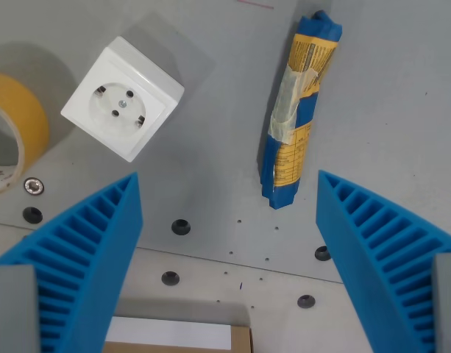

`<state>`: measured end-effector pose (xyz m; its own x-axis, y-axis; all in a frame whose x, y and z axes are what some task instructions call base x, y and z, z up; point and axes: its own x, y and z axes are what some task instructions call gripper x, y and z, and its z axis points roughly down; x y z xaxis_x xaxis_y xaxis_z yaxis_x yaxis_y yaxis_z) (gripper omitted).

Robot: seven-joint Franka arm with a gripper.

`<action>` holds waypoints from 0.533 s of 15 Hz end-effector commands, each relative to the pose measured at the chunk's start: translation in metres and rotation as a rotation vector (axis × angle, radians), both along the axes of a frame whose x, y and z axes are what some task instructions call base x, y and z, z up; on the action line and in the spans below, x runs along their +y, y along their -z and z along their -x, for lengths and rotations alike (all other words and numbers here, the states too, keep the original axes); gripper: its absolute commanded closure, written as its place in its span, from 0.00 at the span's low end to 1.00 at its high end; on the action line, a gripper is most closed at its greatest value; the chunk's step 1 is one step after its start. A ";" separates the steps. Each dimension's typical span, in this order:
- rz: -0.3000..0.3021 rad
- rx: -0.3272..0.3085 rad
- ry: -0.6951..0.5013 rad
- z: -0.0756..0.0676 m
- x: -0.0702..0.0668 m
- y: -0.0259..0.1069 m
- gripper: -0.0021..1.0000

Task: Pick up the blue bag

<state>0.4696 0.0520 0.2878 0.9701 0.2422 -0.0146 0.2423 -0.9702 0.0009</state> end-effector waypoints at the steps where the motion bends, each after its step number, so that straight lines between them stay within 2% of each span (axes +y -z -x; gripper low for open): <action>1: 0.000 -0.004 0.000 0.000 0.000 -0.002 0.00; 5: -0.001 -0.006 0.007 0.000 -0.001 0.000 0.00; 8: -0.004 -0.017 0.024 -0.001 -0.004 0.006 0.00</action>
<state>0.4696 0.0509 0.2852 0.9709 0.2388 -0.0193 0.2388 -0.9711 0.0000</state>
